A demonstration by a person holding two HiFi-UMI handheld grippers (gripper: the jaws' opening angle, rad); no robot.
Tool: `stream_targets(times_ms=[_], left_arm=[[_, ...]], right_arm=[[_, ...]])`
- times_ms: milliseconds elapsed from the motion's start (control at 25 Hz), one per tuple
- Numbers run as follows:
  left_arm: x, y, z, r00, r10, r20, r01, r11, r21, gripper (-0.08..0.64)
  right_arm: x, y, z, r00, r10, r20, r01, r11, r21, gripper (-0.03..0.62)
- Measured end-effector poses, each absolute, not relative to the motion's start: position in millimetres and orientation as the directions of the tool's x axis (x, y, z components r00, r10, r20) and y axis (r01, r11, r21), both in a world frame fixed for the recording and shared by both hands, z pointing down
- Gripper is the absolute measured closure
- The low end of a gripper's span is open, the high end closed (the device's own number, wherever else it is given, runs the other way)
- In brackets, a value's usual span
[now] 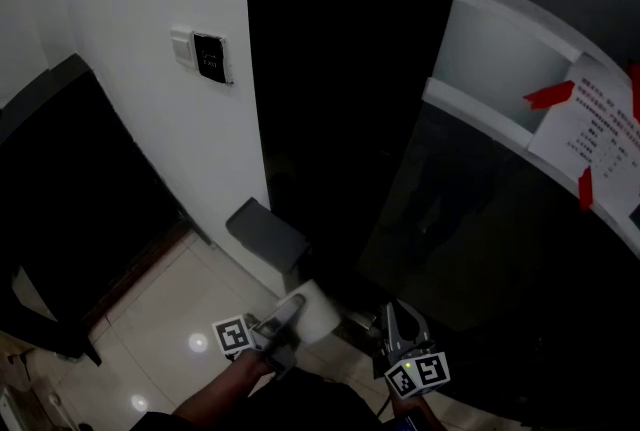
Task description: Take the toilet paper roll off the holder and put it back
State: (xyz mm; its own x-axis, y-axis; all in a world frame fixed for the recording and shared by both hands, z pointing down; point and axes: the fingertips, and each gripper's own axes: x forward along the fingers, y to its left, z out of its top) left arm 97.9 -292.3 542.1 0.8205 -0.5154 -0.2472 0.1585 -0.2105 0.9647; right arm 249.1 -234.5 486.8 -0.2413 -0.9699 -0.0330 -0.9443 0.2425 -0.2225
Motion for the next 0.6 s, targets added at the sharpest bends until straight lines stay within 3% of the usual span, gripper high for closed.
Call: stream_targets(times_ms=[240,400,600], left_arm=[[38,-297,544,0.833,-0.532,-0.153,-0.075,-0.382,0.921,0.115],[2,-305,528,0.814,-0.575,-0.082,-0.301,-0.539,0.787,0.115],[-28,-311,518,0.768,-0.64,-0.025,-0.482,-0.604,0.635,0.114]], right_arm=[[224,-246,489,-0.293,-0.956,-0.031,-0.929,0.292,-0.225,0.579],[210,-252,488,-0.324,-0.945,-0.035,-0.92,0.324,-0.222,0.579],[195,-257,485,-0.358,-0.933,-0.031,-0.911,0.357,-0.205,0.579]])
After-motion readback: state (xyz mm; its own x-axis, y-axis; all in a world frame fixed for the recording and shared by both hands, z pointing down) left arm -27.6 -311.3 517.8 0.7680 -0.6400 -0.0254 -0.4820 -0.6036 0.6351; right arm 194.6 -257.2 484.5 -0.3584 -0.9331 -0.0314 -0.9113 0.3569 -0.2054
